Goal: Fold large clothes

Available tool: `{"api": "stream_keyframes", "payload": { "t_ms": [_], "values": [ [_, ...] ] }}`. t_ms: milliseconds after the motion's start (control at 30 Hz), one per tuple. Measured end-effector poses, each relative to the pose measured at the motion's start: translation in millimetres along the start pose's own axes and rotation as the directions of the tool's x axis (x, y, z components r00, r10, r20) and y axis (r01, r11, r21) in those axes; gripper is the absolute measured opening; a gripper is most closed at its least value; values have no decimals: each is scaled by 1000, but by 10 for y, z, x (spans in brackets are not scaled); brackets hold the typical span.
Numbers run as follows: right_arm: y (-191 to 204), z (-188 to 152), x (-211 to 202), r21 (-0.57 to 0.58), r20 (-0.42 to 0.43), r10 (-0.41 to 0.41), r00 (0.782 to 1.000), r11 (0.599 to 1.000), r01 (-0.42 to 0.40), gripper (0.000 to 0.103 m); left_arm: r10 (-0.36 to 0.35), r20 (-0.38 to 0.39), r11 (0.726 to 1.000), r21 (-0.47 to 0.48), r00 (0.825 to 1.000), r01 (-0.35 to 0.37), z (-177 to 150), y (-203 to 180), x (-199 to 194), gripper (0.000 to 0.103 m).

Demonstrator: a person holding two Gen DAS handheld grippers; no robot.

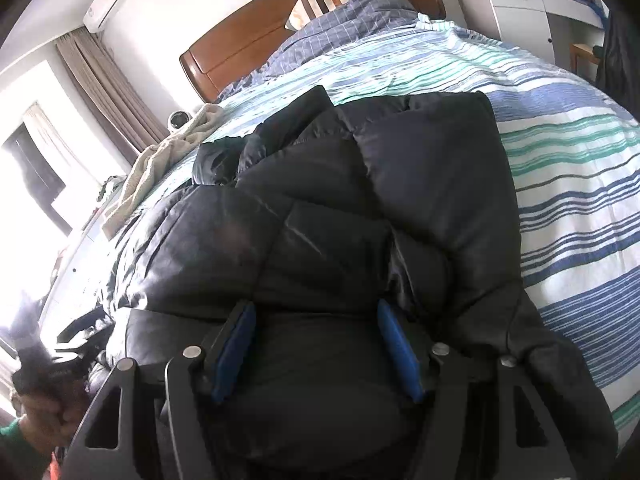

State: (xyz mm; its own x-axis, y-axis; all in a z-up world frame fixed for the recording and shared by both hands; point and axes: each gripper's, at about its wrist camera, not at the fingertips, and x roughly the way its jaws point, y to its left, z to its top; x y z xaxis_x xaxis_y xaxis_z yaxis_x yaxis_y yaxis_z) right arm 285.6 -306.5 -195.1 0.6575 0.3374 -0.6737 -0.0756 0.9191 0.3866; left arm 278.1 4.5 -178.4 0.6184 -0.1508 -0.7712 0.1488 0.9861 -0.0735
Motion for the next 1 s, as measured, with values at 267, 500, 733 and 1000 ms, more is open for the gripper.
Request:
{"api": "stream_keyframes", "payload": {
  "t_ms": [267,500,733,1000],
  "values": [
    [622,-156,-862,-192,-84,-103,991,978,86,66,-61,5,995,74,998,60,-614,260,-1029,102],
    [843,-1250,-902,-320,-207,-170,964,942,98,66,0,-39,989,148,999,6,-1367,70,-868,102],
    [945,-1204,-1346,-239,-185,-181,966,962,135,66,-46,-76,995,85,996,53,-1395,104,-1342,102],
    [944,-1690,-1291,-231,-166,-209,964,958,168,67,39,-108,989,148,993,-23,-1686,-41,-1176,103]
  ]
}}
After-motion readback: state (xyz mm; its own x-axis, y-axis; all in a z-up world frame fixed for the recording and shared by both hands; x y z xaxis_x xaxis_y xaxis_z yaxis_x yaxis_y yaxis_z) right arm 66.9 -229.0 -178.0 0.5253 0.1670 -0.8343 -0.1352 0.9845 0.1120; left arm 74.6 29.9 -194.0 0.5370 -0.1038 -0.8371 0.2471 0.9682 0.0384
